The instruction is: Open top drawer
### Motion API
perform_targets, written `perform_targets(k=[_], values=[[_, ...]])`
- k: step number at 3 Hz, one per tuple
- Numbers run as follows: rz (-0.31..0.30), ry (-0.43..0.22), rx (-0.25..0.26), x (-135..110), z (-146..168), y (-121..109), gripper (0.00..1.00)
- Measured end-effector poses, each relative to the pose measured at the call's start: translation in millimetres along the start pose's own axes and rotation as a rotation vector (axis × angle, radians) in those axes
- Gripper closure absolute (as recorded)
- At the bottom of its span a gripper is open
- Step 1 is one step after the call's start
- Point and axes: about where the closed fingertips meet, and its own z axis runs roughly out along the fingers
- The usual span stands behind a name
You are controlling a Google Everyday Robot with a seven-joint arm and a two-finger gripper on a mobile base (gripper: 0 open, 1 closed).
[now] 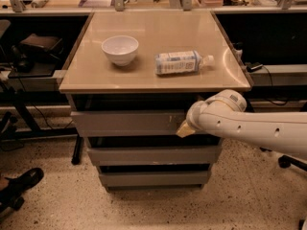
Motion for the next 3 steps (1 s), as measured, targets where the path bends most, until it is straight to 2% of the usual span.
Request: perform_targets(k=[3], values=[[0.0,0.0,0.0,-2.4,-7.3,-5.7,0.89]])
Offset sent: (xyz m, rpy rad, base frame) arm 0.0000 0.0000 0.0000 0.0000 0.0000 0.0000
